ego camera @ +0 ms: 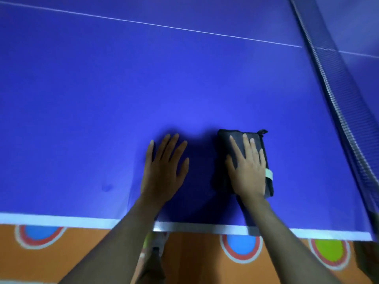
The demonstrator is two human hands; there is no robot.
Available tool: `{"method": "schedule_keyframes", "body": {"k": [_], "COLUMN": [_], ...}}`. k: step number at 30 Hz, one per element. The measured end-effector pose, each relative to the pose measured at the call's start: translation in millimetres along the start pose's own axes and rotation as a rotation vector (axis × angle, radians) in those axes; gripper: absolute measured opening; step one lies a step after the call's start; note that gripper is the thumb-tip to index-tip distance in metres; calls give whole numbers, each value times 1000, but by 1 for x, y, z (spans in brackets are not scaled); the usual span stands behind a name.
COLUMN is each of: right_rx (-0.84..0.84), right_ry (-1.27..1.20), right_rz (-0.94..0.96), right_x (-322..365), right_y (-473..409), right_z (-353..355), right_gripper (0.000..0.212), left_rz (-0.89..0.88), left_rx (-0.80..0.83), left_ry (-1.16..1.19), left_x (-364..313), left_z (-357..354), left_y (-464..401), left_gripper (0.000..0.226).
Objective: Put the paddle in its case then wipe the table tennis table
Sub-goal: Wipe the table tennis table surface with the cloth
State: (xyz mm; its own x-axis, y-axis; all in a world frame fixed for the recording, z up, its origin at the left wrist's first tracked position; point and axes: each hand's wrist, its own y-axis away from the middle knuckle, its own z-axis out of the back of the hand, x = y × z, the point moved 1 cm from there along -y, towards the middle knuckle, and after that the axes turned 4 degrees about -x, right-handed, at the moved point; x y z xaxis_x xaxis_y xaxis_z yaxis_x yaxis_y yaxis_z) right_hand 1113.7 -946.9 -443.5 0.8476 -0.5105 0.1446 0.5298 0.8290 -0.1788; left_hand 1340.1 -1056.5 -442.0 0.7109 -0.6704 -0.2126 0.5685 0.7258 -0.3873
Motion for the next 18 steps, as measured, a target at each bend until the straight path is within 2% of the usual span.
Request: {"method": "schedule_keyframes", "body": {"k": [3,7,9,11,15,18], "right_rx": [15,16,121,210,54,14], "right_ry": [-12,-27,48,137,-25,-2], "right_rz": [10,0,43,103,-65,-67], "right_x": [-10,-30,-40,-47,-46,-53], "right_y": [63,142,166,169,131,94], "right_z": [14,27,29,28,31,24], "right_gripper": [63,60,60,62,65,68], "left_rz": [-27,86,102,107,121,122], "left_rx": [-10,3,32,72,77,46], "left_ry": [-25,-16,-36,-38,3,12], "left_x": [-8,-40,-59,-75,-95,-101], "left_z": [8,23,24,20,6,-9], "left_y": [2,17,27,33,21,17], "left_gripper": [46,42,42,44,44,43]}}
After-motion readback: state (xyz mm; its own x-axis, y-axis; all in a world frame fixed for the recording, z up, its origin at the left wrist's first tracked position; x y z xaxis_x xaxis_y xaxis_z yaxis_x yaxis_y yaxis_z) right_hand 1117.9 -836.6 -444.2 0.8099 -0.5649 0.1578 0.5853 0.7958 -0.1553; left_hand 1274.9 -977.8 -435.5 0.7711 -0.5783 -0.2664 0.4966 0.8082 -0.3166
